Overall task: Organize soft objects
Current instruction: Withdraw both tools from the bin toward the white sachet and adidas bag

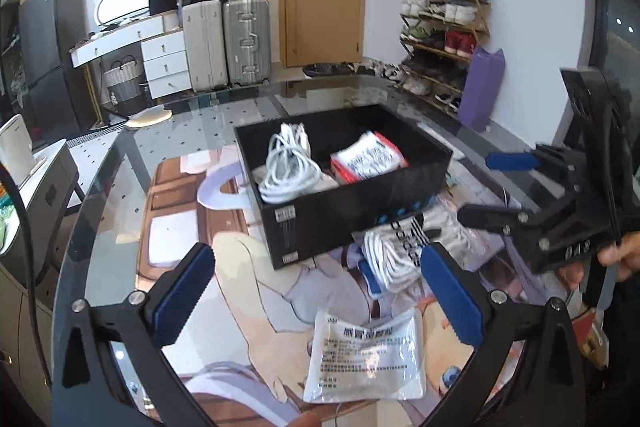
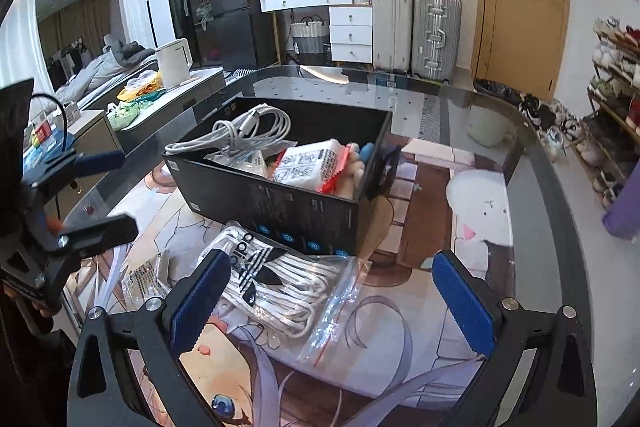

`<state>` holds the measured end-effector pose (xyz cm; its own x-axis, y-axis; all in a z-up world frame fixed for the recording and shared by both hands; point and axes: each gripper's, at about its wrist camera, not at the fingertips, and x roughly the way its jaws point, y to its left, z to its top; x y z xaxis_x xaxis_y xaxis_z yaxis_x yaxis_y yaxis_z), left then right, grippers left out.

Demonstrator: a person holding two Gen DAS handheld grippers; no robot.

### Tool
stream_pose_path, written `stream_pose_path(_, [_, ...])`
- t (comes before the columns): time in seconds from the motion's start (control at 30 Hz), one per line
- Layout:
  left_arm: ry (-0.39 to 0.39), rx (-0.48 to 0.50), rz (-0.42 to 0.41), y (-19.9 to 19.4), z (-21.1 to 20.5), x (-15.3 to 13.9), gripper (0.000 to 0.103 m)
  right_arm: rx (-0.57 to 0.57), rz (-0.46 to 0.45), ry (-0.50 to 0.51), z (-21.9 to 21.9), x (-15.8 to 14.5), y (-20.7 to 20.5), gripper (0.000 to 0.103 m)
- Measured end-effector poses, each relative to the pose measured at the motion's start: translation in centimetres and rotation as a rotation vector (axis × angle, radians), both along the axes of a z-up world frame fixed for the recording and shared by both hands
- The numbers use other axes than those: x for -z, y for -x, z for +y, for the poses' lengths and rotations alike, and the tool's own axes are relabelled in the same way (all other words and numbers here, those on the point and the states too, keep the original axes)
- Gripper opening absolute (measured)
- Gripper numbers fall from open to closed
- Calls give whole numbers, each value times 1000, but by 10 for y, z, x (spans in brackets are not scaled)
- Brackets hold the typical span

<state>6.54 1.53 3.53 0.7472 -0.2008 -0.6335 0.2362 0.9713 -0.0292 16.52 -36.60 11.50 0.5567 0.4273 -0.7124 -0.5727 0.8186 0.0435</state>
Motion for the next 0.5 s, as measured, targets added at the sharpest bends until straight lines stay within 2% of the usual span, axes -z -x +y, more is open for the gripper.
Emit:
stream_pose_path(0.2, [-64, 61, 54, 4, -11, 14, 103, -12, 20, 5, 0, 5, -3, 102])
stream_pose_path(0.5, [-107, 154, 120, 9, -25, 25, 103, -51, 42, 18, 5, 12, -2, 102])
